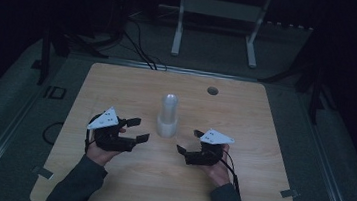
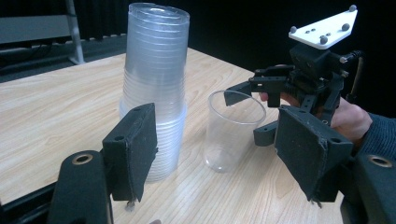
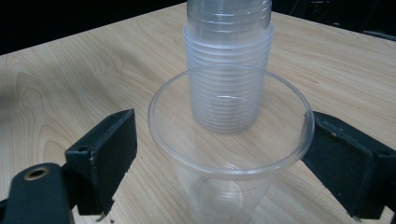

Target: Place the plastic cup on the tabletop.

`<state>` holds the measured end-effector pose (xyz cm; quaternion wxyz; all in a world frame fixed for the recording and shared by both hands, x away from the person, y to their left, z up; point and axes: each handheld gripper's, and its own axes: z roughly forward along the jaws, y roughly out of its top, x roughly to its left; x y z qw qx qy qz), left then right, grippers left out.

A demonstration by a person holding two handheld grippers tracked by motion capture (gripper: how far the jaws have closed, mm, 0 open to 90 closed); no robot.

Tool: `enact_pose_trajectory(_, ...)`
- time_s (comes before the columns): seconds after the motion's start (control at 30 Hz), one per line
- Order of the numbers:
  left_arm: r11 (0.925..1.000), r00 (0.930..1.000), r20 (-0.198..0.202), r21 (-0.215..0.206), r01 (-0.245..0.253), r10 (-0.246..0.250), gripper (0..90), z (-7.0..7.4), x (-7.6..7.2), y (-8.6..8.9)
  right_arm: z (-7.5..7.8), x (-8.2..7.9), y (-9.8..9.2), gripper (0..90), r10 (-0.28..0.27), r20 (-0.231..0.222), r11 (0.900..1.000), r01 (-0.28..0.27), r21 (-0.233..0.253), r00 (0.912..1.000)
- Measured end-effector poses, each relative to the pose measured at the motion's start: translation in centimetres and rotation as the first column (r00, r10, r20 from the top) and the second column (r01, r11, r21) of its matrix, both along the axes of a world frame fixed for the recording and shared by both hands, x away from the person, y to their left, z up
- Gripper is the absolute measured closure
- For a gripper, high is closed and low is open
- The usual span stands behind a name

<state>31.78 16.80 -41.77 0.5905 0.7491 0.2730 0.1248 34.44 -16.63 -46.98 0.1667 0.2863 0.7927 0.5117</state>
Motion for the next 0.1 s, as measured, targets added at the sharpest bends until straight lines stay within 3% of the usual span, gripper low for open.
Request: enact_pose_trajectory(0.1, 1.0000, 1.0000, 0.003, 0.001, -0.001, 0.001, 30.0, 0.03, 0.02, 0.01, -0.09, -0.03, -0.08, 11.6, 0.001, -0.002, 1.000, -0.001, -0.003, 1.0000)
